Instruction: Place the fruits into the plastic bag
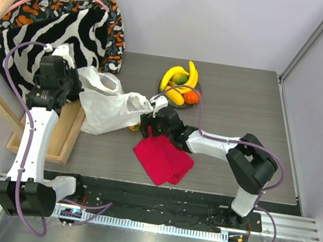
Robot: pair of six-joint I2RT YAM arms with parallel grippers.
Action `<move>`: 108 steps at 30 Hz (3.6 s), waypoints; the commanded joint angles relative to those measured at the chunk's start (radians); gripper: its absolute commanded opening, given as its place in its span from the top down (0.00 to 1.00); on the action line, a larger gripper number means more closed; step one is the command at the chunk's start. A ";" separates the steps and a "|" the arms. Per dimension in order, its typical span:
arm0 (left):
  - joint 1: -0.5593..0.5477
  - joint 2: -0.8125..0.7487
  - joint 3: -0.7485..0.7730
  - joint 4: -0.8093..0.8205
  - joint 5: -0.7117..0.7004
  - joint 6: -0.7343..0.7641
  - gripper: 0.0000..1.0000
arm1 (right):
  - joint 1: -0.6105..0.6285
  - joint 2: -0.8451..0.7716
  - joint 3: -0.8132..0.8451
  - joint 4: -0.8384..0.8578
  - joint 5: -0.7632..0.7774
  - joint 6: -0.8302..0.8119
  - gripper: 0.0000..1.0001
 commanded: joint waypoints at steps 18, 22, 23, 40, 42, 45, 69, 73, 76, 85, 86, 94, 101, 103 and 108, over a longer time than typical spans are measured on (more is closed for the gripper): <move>0.008 0.017 -0.020 0.047 0.039 0.017 1.00 | 0.006 0.251 0.314 0.014 -0.081 -0.041 0.16; 0.008 0.017 -0.020 0.047 0.041 0.016 1.00 | 0.005 0.253 0.299 -0.003 -0.068 -0.035 0.16; 0.007 0.015 -0.021 0.048 0.044 0.014 1.00 | 0.006 0.253 0.294 -0.006 -0.062 -0.029 0.16; 0.007 0.026 -0.029 0.051 0.075 0.001 1.00 | 0.005 0.150 0.210 -0.005 0.052 0.016 0.45; 0.007 0.031 -0.029 0.050 0.087 -0.003 1.00 | 0.005 0.087 0.103 0.049 0.083 0.020 0.48; 0.007 0.031 -0.032 0.054 0.090 -0.006 1.00 | 0.003 -0.025 -0.026 0.118 0.158 0.010 0.49; -0.035 0.025 -0.066 0.116 0.300 -0.003 1.00 | -0.086 -0.574 -0.148 0.015 0.288 -0.081 0.54; -0.039 0.029 -0.069 0.120 0.306 -0.009 1.00 | -0.086 -0.608 -0.090 0.094 0.014 -0.104 0.56; -0.041 0.028 -0.074 0.123 0.308 -0.010 1.00 | -0.066 -0.550 -0.031 0.140 -0.152 -0.069 0.58; -0.061 0.029 -0.077 0.130 0.319 -0.012 1.00 | 0.017 -0.343 0.125 0.246 -0.400 0.003 0.60; -0.065 0.029 -0.077 0.131 0.319 -0.012 1.00 | 0.017 -0.332 0.140 0.240 -0.404 0.002 0.60; -0.101 0.026 -0.078 0.131 0.331 -0.007 1.00 | 0.013 -0.179 0.357 0.057 -0.227 -0.107 0.60; -0.105 0.014 -0.078 0.136 0.346 0.002 1.00 | -0.056 -0.010 0.516 -0.055 -0.202 -0.106 0.60; -0.136 0.011 -0.081 0.140 0.369 0.004 1.00 | -0.078 0.021 0.541 -0.058 -0.209 -0.101 0.60; -0.145 0.015 -0.081 0.148 0.414 -0.001 1.00 | -0.093 0.134 0.602 -0.090 -0.243 -0.080 0.60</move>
